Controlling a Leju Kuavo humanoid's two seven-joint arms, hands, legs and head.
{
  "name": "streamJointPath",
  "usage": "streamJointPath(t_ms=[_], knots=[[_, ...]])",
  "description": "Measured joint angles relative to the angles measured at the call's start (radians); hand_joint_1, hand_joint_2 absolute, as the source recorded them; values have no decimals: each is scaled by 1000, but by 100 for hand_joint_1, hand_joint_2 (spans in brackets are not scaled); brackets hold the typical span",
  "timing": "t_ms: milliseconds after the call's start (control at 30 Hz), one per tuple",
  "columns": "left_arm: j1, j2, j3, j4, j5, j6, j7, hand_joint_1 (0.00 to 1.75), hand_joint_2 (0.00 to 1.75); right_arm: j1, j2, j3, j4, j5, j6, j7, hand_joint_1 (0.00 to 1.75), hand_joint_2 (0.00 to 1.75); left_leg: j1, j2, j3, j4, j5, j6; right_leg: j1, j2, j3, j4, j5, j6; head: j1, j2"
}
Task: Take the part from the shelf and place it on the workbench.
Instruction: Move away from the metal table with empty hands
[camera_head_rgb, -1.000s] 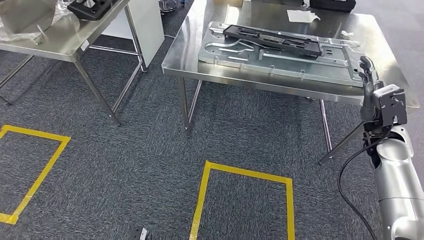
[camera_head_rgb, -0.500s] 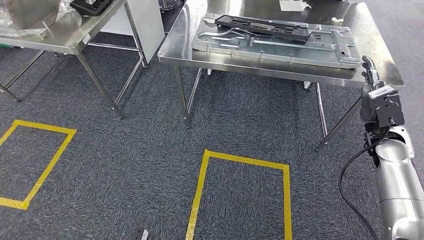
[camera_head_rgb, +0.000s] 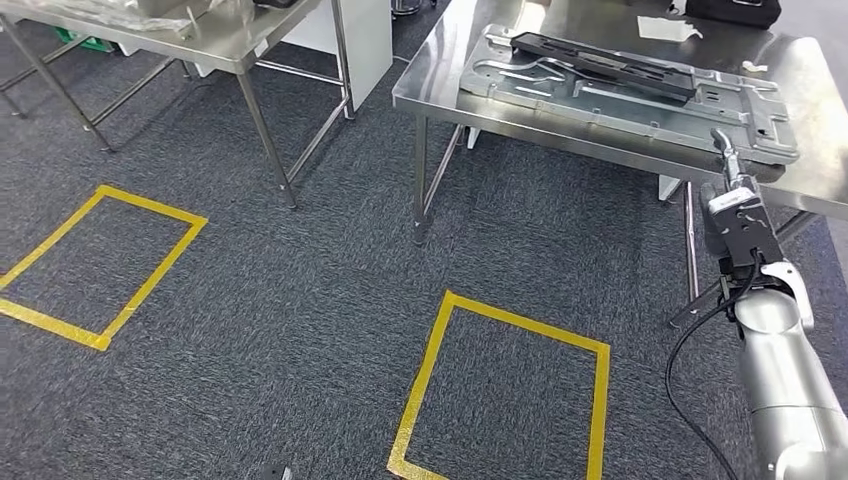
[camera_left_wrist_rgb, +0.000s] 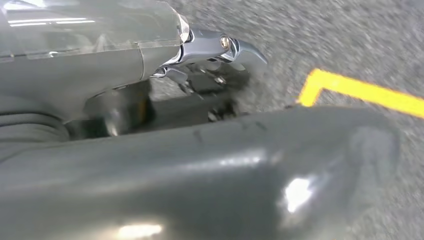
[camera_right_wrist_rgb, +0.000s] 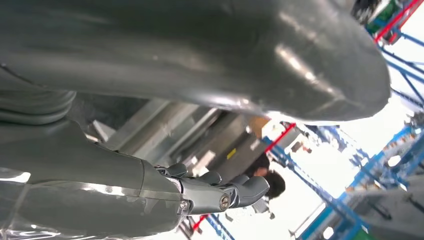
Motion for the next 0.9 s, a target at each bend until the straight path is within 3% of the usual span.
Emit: streamJointPath(t_ms=[67,133,167,267,333,400,433,467,500,533,567,633,700,767,833,900], knots=[[4,0,0,0,0,2,2,0,0,5,2,0,-5,3,-1,0,0,0,-1,-21,-5,9,1,-2,1,21,83,-136,52,-11,0,0],[4,0,0,0,-2,3,4,0,0,7,2,0,-12,6,-2,1,0,0,-1,-39,-14,16,2,-8,4,51,141,-242,75,-20,0,0],[5,0,0,0,-3,4,4,0,0,8,2,0,-15,7,-4,1,0,0,1,-47,-19,17,3,-14,7,58,147,-257,71,-24,0,0],[14,1,0,0,-7,11,4,0,0,18,2,0,-27,2,-1,0,0,0,2,-60,-28,18,5,-32,7,32,149,-269,79,-36,1,0],[18,4,0,0,-8,14,2,0,0,35,1,-2,-42,-10,10,0,0,0,0,-26,-50,67,-28,-44,0,9,156,-281,83,-47,0,0],[21,6,0,1,-8,18,-2,0,0,54,0,-5,-54,-22,23,1,0,0,7,17,-110,192,-93,-55,0,-14,158,-283,83,-53,-1,0],[23,8,0,1,-8,20,-4,0,0,60,0,-6,-57,-26,29,3,0,0,12,24,-142,257,-119,-61,1,-25,157,-282,83,-53,-1,0],[27,9,0,1,-8,22,-5,0,0,63,1,-7,-57,-29,36,5,0,0,15,28,-163,299,-129,-66,1,-37,156,-281,82,-53,-1,0],[30,11,0,1,-8,25,-6,0,0,62,1,-7,-57,-31,41,7,0,0,18,31,-165,301,-118,-69,0,-48,155,-279,81,-52,-1,0],[33,13,0,1,-7,27,-6,0,0,60,1,-6,-57,-33,45,10,0,0,19,36,-146,263,-91,-71,-1,-59,155,-277,80,-50,-1,0],[35,13,0,1,-7,28,-7,0,0,57,1,-6,-57,-35,47,11,0,0,20,50,-109,191,-53,-71,-1,-69,157,-275,78,-47,-1,0],[34,14,0,1,-7,30,-8,0,0,50,1,-6,-57,-37,48,13,0,0,16,85,-45,59,-5,-63,3,-87,159,-271,74,-38,-1,0],[34,14,0,1,-7,31,-8,0,0,41,0,-6,-56,-39,49,14,0,0,11,92,-31,18,3,-49,7,-104,160,-269,73,-26,-1,0],[37,14,0,1,-7,33,-8,0,0,34,-1,-6,-55,-44,54,14,0,0,11,69,-35,14,12,-34,4,-116,163,-271,73,-12,-1,0],[37,14,0,1,-9,34,-8,0,0,35,-6,-5,-54,-55,57,15,0,0,13,48,-34,6,22,-19,-2,-82,151,-237,42,-4,0,0],[35,14,0,1,-13,34,-7,0,0,48,-17,-5,-55,-68,56,17,0,0,14,26,-35,3,29,-11,-4,-25,102,-122,-26,-2,0,0]])
